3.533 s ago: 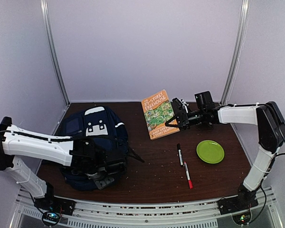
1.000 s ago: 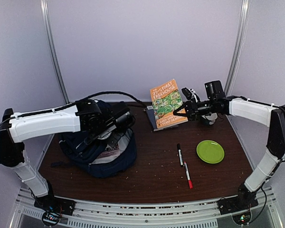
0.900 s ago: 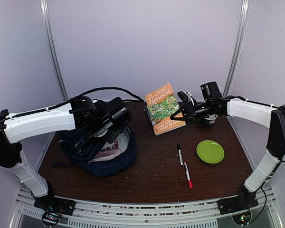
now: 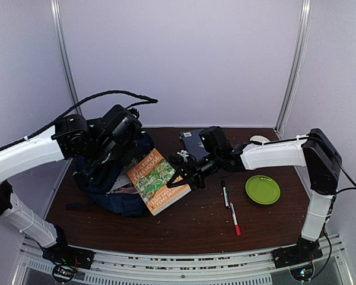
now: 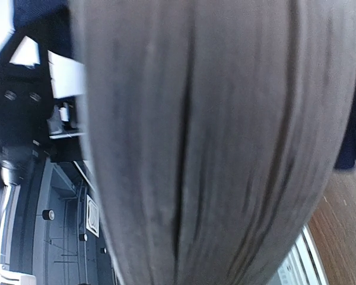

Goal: Pack the student bag
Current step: Place the book in the largest pocket of the bag.

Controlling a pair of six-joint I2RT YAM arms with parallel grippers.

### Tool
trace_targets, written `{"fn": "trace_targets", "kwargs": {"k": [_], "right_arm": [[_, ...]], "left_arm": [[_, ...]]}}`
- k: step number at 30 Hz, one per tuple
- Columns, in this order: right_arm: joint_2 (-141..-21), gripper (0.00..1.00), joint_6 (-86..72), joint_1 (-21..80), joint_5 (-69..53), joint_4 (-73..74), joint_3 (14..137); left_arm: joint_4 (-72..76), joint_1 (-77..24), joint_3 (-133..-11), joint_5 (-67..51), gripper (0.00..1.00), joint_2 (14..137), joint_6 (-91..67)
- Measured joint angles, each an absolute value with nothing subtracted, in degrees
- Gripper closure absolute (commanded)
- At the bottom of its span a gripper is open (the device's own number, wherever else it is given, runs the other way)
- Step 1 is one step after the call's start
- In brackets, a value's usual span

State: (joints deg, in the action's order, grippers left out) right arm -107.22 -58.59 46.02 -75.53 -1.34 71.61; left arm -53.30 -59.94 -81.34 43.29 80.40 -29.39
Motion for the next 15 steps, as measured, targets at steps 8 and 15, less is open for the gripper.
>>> {"fn": "trace_targets", "kwargs": {"k": [8, 15], "right_arm": [[-120.07, 1.0, -99.98, 47.75, -74.28, -46.41, 76.14], [-123.7, 1.0, -108.68, 51.0, -73.45, -52.18, 78.54]], "left_arm": [[-50.35, -59.94, -78.46, 43.05, 1.0, 78.3, -29.63], [-49.32, -60.29, -78.37, 42.26, 1.0, 78.19, -29.23]]}}
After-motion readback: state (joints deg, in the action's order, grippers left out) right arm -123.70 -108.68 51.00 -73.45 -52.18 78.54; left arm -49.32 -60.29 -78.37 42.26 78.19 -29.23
